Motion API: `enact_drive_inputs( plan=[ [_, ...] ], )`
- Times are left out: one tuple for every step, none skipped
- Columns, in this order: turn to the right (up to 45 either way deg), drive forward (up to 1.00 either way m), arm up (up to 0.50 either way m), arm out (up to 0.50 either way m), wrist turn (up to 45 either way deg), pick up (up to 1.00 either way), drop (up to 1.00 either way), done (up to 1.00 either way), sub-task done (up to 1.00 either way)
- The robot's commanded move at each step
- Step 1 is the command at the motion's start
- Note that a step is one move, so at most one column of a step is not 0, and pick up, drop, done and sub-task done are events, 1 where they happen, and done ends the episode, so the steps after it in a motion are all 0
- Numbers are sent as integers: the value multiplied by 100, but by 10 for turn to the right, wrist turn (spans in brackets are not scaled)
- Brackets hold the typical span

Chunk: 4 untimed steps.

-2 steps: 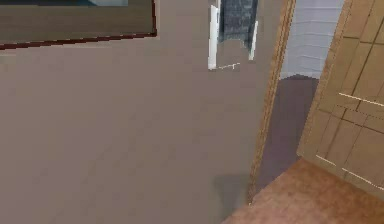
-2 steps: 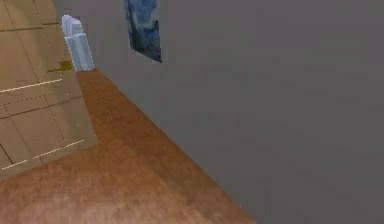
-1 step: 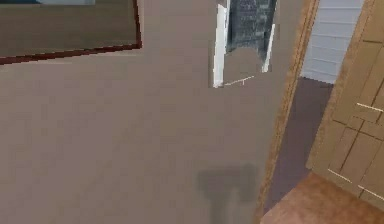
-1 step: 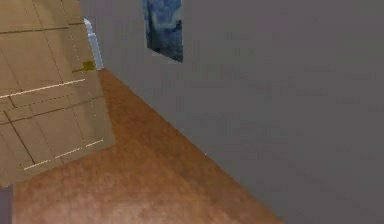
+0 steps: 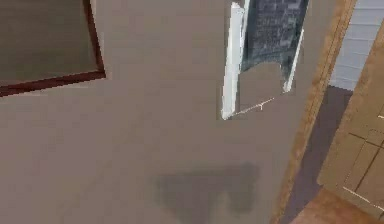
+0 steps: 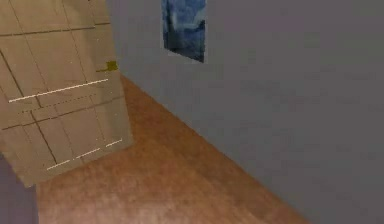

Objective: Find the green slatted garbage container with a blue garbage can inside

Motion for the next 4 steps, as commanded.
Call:
enact_drive_inputs(
  plan=[
    [450,0,0,0,0,0,0,0,0],
    [450,0,0,0,0,0,0,0,0],
    [450,0,0,0,0,0,0,0,0],
    [30,0,0,0,0,0,0,0,0]
  ],
)
